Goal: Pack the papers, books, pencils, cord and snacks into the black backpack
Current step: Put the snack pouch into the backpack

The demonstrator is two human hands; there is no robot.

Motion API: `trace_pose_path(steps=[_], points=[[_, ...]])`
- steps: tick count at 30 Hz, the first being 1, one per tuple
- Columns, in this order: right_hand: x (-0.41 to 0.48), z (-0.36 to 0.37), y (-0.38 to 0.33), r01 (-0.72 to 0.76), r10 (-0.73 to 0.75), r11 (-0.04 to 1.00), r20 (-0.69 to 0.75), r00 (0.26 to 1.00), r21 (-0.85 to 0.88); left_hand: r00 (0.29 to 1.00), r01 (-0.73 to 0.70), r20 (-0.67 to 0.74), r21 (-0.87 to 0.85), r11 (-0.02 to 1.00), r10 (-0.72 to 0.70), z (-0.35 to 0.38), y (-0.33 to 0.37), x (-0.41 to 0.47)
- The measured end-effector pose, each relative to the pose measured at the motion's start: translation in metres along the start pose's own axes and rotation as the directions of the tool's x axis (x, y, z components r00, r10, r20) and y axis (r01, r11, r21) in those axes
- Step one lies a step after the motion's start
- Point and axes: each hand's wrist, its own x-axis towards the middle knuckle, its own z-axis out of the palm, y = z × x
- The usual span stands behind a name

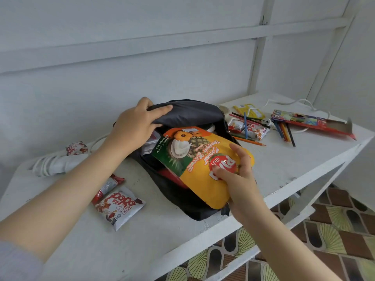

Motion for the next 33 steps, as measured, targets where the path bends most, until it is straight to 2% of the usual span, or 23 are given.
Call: trace_pose_path(steps=[4,7,12,15,18,20,23,25,28,33], points=[[0.009,0.036,0.007,0.031,-0.029,0.999,-0.052,0.998,0.039,1.000,0.002,0.009,0.018,1.000,-0.002,-0.002,-0.002,0.002],[0.023,0.059,0.013,-0.031,0.038,0.994,-0.066,0.997,0.108,1.000,-0.001,0.022,0.014,1.000,0.001,-0.003,-0.002,0.002],[0.050,0.096,0.023,-0.125,0.132,0.956,-0.010,0.991,0.266,0.999,0.000,0.040,0.001,1.000,0.000,-0.006,-0.003,0.002],[0.068,0.116,0.027,-0.122,0.111,0.958,0.056,0.992,0.260,0.999,0.002,0.042,-0.006,1.000,-0.002,-0.007,-0.001,0.001],[0.084,0.127,0.026,-0.135,0.108,0.985,0.224,0.969,0.112,0.999,0.011,0.052,-0.009,1.000,-0.011,-0.007,0.000,0.000],[0.091,0.125,0.021,-0.126,0.150,0.988,0.320,0.935,-0.094,0.998,0.024,0.057,-0.015,1.000,-0.023,-0.006,-0.002,-0.002],[0.091,0.111,0.014,-0.027,0.213,0.886,0.354,0.911,-0.463,0.997,0.042,0.070,-0.023,0.999,-0.041,-0.004,-0.005,-0.004],[0.090,0.103,0.016,0.081,0.200,0.789,0.379,0.903,-0.610,0.996,0.050,0.081,-0.034,0.998,-0.048,-0.003,-0.004,-0.004],[0.089,0.102,0.023,0.200,0.173,0.663,0.407,0.897,-0.722,0.995,0.057,0.085,-0.043,0.997,-0.053,-0.001,-0.005,-0.004],[0.098,0.113,0.030,0.281,0.110,0.583,0.417,0.902,-0.762,0.995,0.047,0.087,-0.031,0.998,-0.044,0.001,-0.004,-0.005]])
